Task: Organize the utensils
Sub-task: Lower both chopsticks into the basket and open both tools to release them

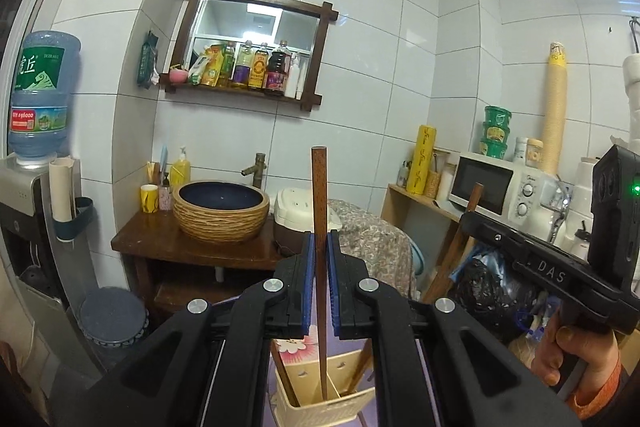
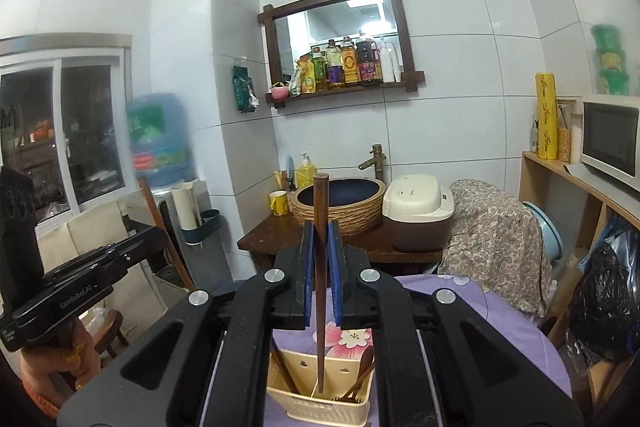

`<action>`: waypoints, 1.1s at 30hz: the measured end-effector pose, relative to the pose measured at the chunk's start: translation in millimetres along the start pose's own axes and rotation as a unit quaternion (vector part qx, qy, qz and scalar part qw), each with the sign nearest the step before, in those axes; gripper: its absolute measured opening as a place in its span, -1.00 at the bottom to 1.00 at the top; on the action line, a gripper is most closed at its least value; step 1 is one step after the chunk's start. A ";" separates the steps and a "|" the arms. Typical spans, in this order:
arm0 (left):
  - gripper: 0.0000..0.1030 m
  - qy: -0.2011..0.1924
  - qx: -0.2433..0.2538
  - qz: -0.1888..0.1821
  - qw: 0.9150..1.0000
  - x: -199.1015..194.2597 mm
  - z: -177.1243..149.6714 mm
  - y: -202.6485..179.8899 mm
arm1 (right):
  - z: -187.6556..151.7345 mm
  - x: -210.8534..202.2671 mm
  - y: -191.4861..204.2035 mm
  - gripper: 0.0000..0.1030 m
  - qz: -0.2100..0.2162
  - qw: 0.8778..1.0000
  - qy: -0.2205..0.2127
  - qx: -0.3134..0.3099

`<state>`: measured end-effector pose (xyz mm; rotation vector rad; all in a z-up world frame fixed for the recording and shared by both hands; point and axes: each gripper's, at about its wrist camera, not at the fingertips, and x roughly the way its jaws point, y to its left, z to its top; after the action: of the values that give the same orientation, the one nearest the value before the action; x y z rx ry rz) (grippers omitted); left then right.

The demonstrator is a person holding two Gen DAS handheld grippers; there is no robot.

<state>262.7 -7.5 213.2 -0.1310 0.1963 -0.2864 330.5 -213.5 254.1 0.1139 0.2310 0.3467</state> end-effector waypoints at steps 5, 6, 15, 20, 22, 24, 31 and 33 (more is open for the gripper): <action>-0.85 0.006 -0.004 0.027 1.000 24.0 -31.8 4.8 | -31.0 29.3 -6.6 -0.85 -0.018 1.000 0.021 0.003; -0.85 0.014 -0.004 0.031 0.999 30.2 -41.3 5.1 | -38.5 34.3 -7.9 -0.85 -0.021 0.999 0.025 0.002; -0.85 0.068 -0.021 0.046 0.996 52.9 -103.1 16.8 | -104.6 57.9 -23.4 -0.84 -0.024 0.996 0.075 0.028; -0.85 0.091 -0.021 0.047 0.995 59.5 -121.3 19.6 | -125.4 62.0 -30.2 -0.85 -0.025 0.995 0.087 0.041; -0.85 0.096 -0.023 0.048 0.994 61.7 -124.9 21.0 | -128.5 64.1 -34.1 -0.85 -0.027 0.995 0.090 0.046; -0.85 0.099 -0.021 0.050 0.994 61.8 -128.0 22.5 | -128.8 63.6 -36.3 -0.85 -0.030 0.995 0.088 0.047; -0.62 0.094 -0.021 0.044 0.994 46.6 -130.5 23.3 | -139.0 51.1 -33.9 0.10 -0.040 0.996 0.074 0.039; -0.30 0.094 -0.019 0.044 0.994 41.1 -133.5 20.8 | -144.2 43.5 -27.8 0.13 -0.042 0.997 0.067 0.025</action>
<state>278.9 -13.1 73.0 -0.1332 0.3928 -0.2076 344.2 -214.1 101.6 0.1308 0.3768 0.2653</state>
